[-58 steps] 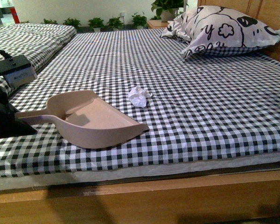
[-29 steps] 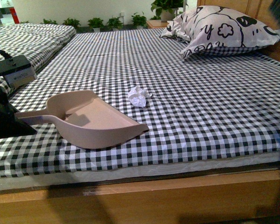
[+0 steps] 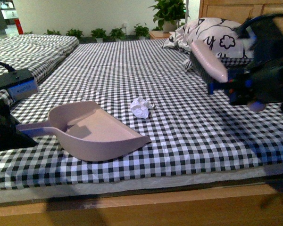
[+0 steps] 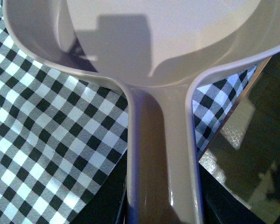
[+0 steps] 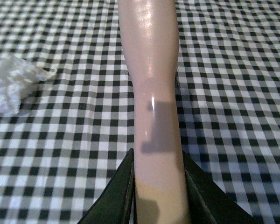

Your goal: Clean up trash

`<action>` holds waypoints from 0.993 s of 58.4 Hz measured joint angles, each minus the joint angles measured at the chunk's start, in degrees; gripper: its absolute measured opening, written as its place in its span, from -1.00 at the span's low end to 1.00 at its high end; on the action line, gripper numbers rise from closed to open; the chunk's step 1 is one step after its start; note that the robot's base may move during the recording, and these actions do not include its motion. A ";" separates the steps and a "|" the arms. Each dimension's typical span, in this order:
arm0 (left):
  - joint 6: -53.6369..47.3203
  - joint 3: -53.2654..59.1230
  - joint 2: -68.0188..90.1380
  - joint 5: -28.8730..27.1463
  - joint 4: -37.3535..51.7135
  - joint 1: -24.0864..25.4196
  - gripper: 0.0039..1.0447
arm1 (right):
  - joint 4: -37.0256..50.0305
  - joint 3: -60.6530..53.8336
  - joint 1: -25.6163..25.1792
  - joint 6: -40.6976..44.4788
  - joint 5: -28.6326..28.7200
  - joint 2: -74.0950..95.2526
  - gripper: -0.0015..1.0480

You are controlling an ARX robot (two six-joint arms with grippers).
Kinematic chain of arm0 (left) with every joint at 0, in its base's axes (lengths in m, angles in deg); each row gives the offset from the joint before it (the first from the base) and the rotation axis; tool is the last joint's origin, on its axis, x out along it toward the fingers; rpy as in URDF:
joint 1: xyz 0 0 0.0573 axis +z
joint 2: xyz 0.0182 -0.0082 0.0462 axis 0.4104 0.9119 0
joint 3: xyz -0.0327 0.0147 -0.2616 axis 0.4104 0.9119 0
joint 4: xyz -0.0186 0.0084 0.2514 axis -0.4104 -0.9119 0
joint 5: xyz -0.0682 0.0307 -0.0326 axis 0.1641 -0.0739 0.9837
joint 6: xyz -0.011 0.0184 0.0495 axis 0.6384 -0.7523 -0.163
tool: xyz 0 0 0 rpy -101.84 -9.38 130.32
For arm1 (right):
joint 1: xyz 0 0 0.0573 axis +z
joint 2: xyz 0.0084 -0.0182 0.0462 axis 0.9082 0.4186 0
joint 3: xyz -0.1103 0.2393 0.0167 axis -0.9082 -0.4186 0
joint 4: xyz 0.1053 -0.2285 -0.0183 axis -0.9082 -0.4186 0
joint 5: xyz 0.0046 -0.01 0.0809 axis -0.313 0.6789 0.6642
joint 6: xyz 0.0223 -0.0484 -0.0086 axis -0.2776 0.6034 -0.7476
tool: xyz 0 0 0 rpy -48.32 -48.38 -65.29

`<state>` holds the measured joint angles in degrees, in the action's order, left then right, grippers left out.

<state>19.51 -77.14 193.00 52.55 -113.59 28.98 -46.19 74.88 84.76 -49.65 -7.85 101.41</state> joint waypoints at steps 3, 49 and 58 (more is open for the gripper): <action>-0.02 0.00 0.00 0.00 0.00 0.00 -0.50 | -0.63 4.72 0.59 2.45 -1.40 5.16 -0.58; -0.02 0.00 0.00 0.00 0.00 0.00 -0.50 | -16.39 29.62 8.09 8.35 -4.85 27.82 -0.59; -0.02 0.00 0.00 0.00 0.00 0.00 -0.50 | -22.43 26.32 8.07 7.93 7.32 22.97 -0.59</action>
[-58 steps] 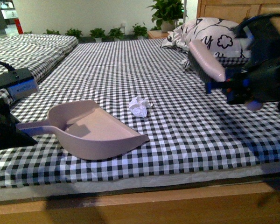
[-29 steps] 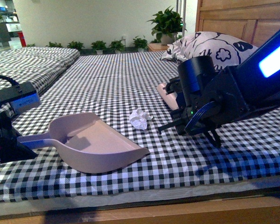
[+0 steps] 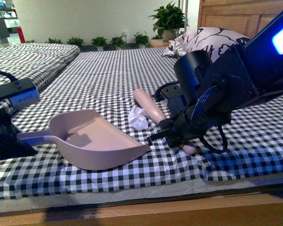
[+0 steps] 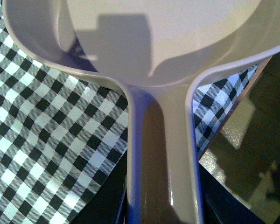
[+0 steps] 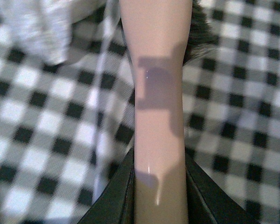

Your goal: Clean up trash

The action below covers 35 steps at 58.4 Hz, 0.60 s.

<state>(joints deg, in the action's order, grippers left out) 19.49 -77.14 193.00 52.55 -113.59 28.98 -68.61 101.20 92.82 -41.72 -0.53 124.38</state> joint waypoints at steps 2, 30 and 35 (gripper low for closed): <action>0.00 0.00 0.00 0.00 0.00 0.00 -0.50 | -1.11 -0.81 0.00 0.00 2.82 -1.18 -0.59; 0.00 0.00 0.00 0.00 0.00 0.00 -0.50 | -7.65 -6.80 -9.40 3.96 14.23 -17.42 -0.59; 0.00 0.00 0.00 0.00 0.00 0.00 -0.50 | -6.27 -8.07 -10.21 4.00 13.27 -17.86 -0.59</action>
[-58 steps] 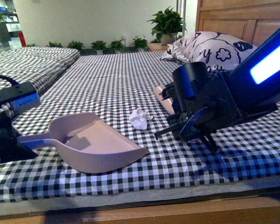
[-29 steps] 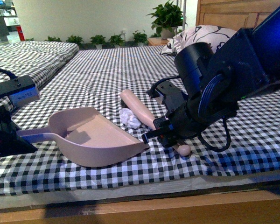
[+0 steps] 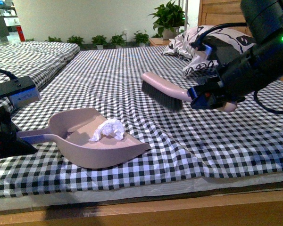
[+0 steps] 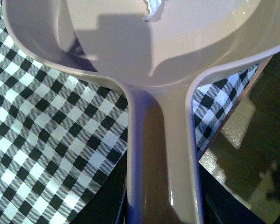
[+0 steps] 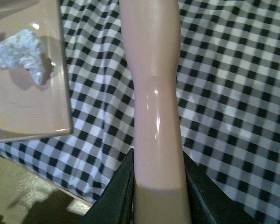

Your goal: Clean up trash

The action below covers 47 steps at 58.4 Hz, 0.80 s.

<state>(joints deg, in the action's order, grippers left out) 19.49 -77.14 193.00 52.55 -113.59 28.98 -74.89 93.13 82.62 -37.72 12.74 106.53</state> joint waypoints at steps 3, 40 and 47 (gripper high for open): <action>0.00 0.00 0.00 0.00 0.00 0.00 -0.50 | 1.88 -0.90 -0.24 -0.07 -0.92 -0.07 -0.59; 22.88 11.54 -5.01 4.04 35.52 0.33 -0.50 | 16.87 -20.35 -9.88 -0.63 -0.83 -17.38 -0.59; 25.11 13.73 -7.50 1.36 41.68 0.09 -0.50 | 17.90 -24.17 -11.80 0.02 0.20 -21.62 -0.59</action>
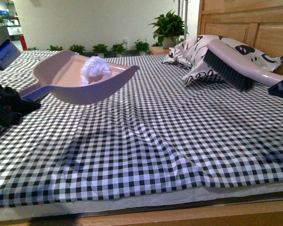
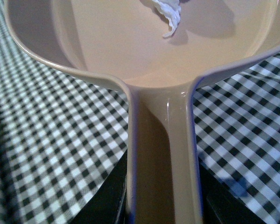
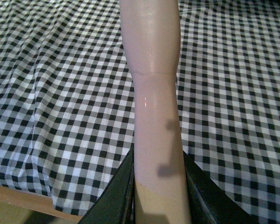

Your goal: Clean up trash

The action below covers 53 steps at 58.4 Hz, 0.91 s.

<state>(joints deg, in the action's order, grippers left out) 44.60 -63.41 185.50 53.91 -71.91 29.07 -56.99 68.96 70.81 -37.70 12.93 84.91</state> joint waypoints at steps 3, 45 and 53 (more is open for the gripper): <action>0.31 1.20 -1.03 -2.05 3.10 -0.22 -0.50 | 0.15 -1.62 -0.83 0.07 0.61 -2.14 -0.59; 24.00 14.51 -29.14 -26.18 8.00 -5.60 -0.50 | -1.42 -13.31 -18.08 -13.40 20.68 -32.65 -0.59; 25.75 16.98 -36.57 -27.58 3.87 -7.96 -0.50 | -2.32 -13.57 -22.95 -14.99 27.30 -35.95 -0.59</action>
<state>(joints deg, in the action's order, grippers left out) 70.35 -46.43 148.93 26.32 -68.04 21.12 -59.30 55.39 47.86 -52.69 40.23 48.96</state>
